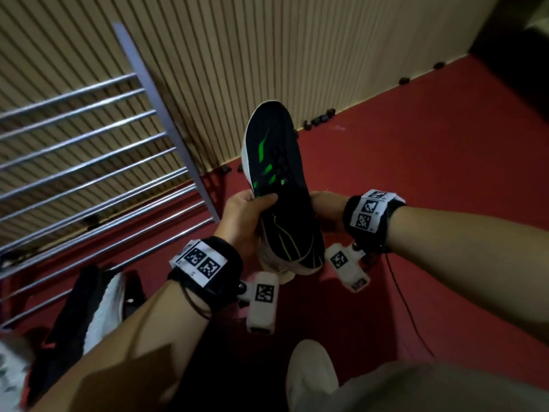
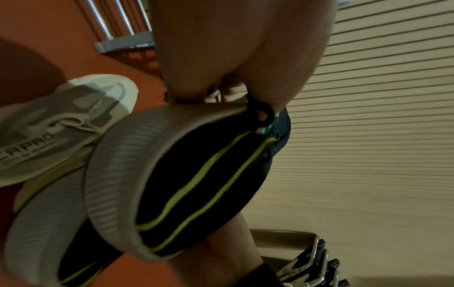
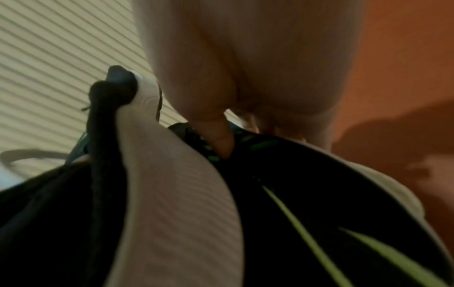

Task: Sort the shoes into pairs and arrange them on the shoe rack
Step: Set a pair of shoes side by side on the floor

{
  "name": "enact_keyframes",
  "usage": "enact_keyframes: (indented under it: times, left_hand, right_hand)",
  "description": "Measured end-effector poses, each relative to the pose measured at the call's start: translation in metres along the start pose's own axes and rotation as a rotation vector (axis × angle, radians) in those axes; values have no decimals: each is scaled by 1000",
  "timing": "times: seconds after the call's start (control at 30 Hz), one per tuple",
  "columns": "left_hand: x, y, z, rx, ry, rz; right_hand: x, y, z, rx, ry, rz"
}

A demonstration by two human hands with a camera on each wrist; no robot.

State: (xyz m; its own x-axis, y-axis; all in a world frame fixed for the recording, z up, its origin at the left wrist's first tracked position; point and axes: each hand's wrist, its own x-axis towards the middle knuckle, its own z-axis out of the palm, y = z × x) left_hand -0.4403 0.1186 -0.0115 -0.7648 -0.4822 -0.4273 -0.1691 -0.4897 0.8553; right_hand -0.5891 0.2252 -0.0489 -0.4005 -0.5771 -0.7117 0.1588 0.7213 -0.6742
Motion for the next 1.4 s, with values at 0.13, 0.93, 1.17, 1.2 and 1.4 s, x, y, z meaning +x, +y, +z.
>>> enact_keyframes:
  times: [0.13,0.93,1.17,1.2,1.4]
  left_hand:
    - [39,-20,15,-41,2,-95]
    - [170,-170,87,372,334,-90]
    - [170,-181,83,65,103,-376]
    - [168,-175,85,46,67,-402]
    - [154,-150,90,67,-47,-509]
  right_hand:
    - [13,25,-28,107,136,-39]
    - [111,154,-156,275,604,79]
    - [117,150,-156,121,667,149]
    - [118,150,-155,105,666,165]
    - [111,142,-143,23,602,188]
